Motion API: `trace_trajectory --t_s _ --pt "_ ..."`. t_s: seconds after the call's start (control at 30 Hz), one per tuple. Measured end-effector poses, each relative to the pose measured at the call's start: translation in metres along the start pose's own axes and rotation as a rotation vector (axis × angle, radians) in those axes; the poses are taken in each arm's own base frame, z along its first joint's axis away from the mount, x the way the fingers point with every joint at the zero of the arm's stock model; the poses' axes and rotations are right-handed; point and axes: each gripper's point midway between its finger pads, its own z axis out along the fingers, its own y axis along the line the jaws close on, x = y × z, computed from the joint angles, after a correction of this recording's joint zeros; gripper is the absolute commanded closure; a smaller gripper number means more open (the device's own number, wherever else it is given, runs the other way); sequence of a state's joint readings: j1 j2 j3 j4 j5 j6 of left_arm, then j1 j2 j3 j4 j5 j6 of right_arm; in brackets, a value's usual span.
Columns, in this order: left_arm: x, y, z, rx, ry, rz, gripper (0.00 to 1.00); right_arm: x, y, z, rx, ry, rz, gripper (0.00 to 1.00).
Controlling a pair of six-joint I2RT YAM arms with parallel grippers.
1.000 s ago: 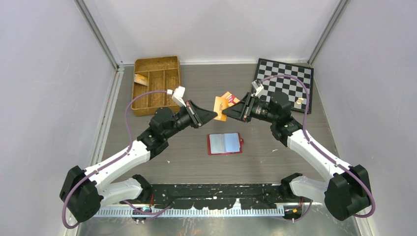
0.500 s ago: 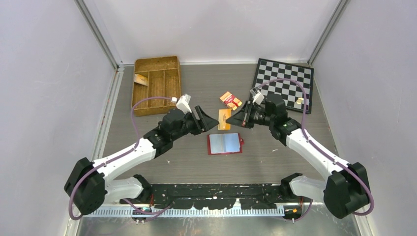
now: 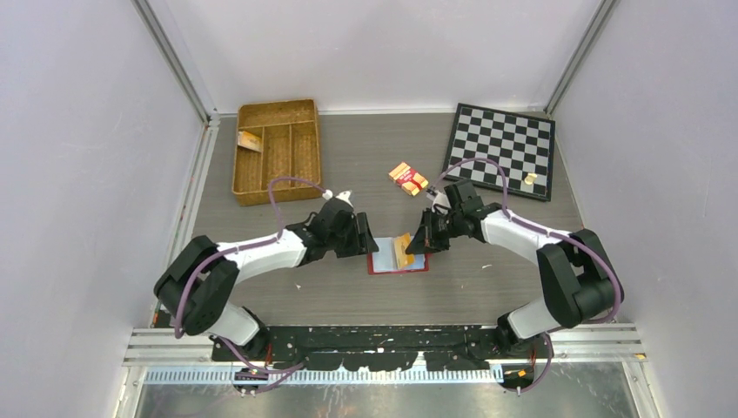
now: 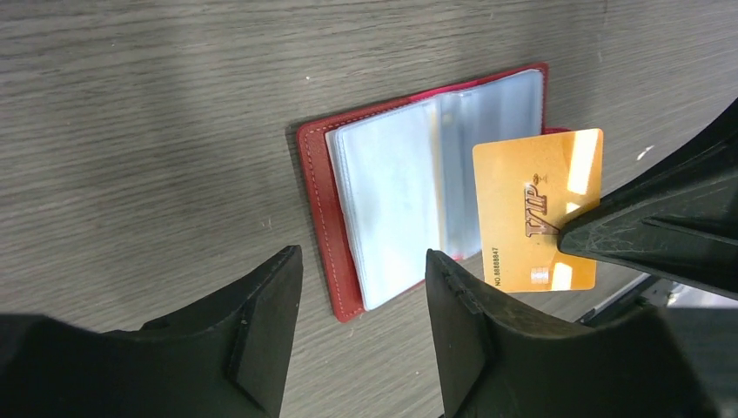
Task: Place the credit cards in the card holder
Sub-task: Insert the credit card into the card holder.
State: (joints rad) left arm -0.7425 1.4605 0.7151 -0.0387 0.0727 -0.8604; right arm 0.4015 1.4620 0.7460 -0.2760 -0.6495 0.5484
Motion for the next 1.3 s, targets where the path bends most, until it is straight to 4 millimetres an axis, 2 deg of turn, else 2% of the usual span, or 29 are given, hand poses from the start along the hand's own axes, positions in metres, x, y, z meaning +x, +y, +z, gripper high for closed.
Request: trace_trajectory --t_s 0.2,0.53,0.77,1.3 --pt "0.003 0.005 0.012 -0.028 0.031 0.029 0.51 0.004 -0.012 0.009 0.027 0.043 -0.003 1.0" --pt "0.01 0.013 0.023 -0.05 0.063 0.045 0.59 0.007 -0.019 0.014 0.037 0.068 -0.007 1.0" --pt "0.009 0.014 0.027 -0.057 0.067 0.057 0.66 0.007 -0.019 0.016 0.028 0.072 -0.011 1.0" --pt "0.004 0.016 0.032 -0.077 0.063 0.103 0.75 0.004 -0.019 0.019 0.015 0.066 -0.021 1.0"
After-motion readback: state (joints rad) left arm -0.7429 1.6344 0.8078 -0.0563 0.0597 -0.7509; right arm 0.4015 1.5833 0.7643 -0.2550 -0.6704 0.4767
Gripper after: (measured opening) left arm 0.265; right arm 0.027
